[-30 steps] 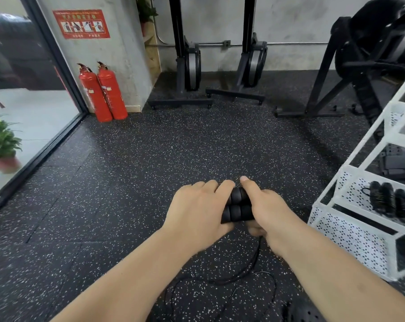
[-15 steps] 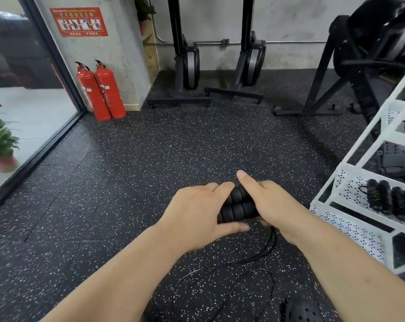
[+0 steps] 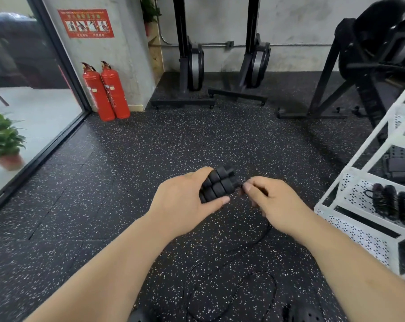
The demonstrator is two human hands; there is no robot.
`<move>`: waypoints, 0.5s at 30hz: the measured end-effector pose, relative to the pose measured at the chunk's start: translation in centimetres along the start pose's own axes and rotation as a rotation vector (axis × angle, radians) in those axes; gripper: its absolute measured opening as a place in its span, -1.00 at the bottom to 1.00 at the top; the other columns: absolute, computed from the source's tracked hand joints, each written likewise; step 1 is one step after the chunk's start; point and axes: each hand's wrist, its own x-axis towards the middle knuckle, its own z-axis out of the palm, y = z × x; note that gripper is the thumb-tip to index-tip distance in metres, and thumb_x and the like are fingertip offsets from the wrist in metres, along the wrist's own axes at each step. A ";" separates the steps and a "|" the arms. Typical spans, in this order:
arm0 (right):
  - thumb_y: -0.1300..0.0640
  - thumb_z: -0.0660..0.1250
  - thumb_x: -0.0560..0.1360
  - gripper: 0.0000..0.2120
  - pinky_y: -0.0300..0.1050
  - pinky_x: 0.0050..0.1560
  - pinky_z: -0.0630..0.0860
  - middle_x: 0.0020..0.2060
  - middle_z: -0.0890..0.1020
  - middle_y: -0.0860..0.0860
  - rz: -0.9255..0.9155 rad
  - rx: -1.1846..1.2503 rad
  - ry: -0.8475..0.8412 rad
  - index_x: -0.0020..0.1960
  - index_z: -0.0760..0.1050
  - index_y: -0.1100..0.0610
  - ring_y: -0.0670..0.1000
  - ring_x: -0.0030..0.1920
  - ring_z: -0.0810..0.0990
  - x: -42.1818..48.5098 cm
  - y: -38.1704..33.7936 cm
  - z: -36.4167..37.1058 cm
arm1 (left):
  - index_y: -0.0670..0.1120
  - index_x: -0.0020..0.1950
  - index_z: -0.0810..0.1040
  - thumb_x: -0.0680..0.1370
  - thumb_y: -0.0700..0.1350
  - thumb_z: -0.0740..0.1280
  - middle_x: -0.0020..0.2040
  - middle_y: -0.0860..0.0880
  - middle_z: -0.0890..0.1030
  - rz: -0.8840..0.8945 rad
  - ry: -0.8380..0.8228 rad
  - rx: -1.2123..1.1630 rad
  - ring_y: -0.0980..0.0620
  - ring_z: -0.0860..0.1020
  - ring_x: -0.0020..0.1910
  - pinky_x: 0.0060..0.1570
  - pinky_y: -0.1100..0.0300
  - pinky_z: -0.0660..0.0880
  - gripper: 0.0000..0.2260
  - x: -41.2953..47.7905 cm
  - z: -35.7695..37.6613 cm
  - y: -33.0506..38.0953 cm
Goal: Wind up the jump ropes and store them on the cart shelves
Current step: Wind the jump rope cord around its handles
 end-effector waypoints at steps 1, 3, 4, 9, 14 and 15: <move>-0.11 0.23 0.72 -0.75 -0.04 -0.27 0.45 -0.34 0.62 0.02 0.009 -0.037 0.023 -0.06 0.60 -0.16 -0.10 -0.40 0.46 0.1 0.1 0.4 | 0.24 0.26 0.42 0.54 0.45 0.31 -0.13 0.21 0.59 -0.023 -0.001 -0.036 0.14 0.54 -0.18 -0.12 0.10 0.52 -0.57 0.1 -0.1 0.0; -0.11 0.23 0.72 -0.74 -0.12 -0.37 0.35 -0.43 0.54 -0.06 0.041 -0.086 0.040 -0.08 0.60 -0.13 -0.12 -0.46 0.39 0.1 0.1 1.3 | 0.24 0.25 0.43 0.54 0.44 0.32 -0.19 0.20 0.58 -0.081 0.006 -0.088 0.16 0.55 -0.20 -0.13 0.11 0.53 -0.58 0.3 -0.3 -0.2; -0.10 0.23 0.73 -0.73 -0.17 -0.43 0.30 -0.47 0.51 -0.10 0.045 -0.087 0.042 -0.08 0.60 -0.12 -0.13 -0.49 0.35 0.1 -0.1 1.6 | 0.24 0.25 0.43 0.54 0.44 0.33 -0.20 0.22 0.56 -0.088 0.014 -0.064 0.14 0.55 -0.19 -0.13 0.10 0.53 -0.59 0.4 -0.5 -0.4; -0.17 0.24 0.70 -0.77 -0.20 -0.25 0.51 -0.26 0.66 -0.14 -0.024 -0.228 0.035 0.05 0.64 -0.14 -0.17 -0.31 0.56 -0.8 -2.2 1.5 | 0.19 0.22 0.41 0.54 0.45 0.32 -0.12 0.17 0.56 -0.087 0.020 0.143 0.03 0.59 -0.12 -0.11 0.06 0.56 -0.57 0.7 0.1 -1.6; -0.19 0.23 0.70 -0.80 -0.03 -0.15 0.60 -0.20 0.61 -0.18 -0.097 -0.522 0.020 0.16 0.59 -0.17 -0.13 -0.23 0.58 -2.4 -4.1 1.4 | 0.17 0.22 0.40 0.53 0.44 0.34 -0.07 0.14 0.58 -0.128 0.020 0.223 0.00 0.61 -0.08 -0.21 0.09 0.46 -0.55 0.9 1.0 -2.3; -0.20 0.21 0.70 -0.79 -0.06 -0.17 0.58 -0.18 0.59 -0.19 -0.128 -0.592 0.033 0.15 0.58 -0.17 -0.14 -0.21 0.57 -2.7 -4.3 1.3 | 0.17 0.22 0.39 0.54 0.43 0.35 -0.07 0.13 0.57 -0.138 0.027 0.230 0.00 0.62 -0.08 -0.22 0.09 0.44 -0.55 0.9 1.1 -2.3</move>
